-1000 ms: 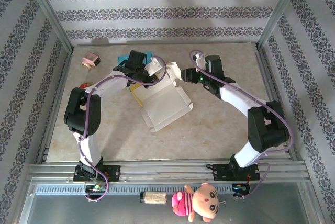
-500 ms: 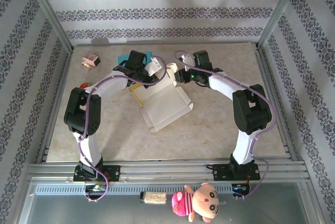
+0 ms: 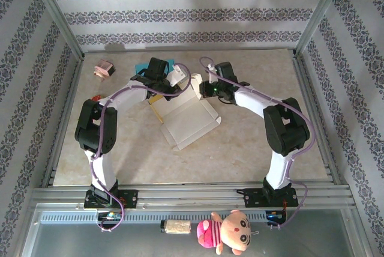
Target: Fold the paper box
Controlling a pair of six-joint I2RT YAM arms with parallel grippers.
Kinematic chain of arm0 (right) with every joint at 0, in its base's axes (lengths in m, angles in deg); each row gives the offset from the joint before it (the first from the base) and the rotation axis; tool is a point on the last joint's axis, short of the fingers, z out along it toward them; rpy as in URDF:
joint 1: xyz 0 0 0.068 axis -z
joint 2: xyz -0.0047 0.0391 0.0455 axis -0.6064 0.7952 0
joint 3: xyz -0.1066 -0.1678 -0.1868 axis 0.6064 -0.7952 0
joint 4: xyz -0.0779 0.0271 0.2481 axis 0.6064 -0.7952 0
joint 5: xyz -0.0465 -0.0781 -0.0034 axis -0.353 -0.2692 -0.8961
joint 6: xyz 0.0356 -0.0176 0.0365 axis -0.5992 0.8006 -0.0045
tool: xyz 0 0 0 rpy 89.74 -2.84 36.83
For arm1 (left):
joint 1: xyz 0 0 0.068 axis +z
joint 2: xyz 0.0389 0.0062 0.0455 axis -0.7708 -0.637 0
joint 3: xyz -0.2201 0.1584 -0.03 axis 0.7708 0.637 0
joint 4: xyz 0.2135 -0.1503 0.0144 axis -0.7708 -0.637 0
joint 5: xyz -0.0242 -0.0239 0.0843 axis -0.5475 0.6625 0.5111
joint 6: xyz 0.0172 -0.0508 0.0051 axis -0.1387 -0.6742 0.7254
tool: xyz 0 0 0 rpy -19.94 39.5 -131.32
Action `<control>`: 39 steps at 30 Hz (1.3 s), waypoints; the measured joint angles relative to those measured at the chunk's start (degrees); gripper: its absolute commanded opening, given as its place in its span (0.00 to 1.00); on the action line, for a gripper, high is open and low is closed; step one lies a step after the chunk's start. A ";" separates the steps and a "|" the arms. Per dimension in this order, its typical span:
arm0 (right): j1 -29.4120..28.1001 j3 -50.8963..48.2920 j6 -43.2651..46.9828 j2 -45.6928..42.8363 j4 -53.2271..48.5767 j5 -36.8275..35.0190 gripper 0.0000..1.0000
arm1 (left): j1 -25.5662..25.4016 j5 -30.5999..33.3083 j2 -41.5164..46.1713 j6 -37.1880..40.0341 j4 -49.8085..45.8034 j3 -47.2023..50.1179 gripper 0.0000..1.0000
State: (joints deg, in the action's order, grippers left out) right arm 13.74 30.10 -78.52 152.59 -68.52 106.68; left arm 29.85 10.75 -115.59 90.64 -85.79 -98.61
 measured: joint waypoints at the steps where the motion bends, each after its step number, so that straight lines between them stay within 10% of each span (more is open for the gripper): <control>1: -0.44 -0.55 -0.44 0.02 0.09 -0.11 0.10 | 0.00 0.39 -0.11 -0.35 -0.04 0.00 0.15; 7: -2.51 -4.50 -1.03 -0.72 1.86 1.05 0.11 | -0.04 1.84 -0.76 -1.33 -0.26 0.00 0.20; 25: -5.07 -6.58 -1.42 0.72 5.86 -2.08 0.10 | -2.21 0.85 12.39 -9.29 8.04 12.59 0.81; 32: -5.42 -6.58 0.48 0.72 6.99 -3.34 0.10 | -1.18 11.91 29.57 -35.85 5.62 15.58 0.71; 39: -6.54 -6.60 5.05 0.72 7.87 -3.56 0.10 | 16.72 8.52 36.39 -59.10 4.42 25.55 0.74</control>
State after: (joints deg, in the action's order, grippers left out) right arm 7.20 23.50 -73.47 153.31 -60.66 103.12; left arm 46.57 19.27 -79.20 31.54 -81.38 -73.06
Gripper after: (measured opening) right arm 0.098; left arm 0.722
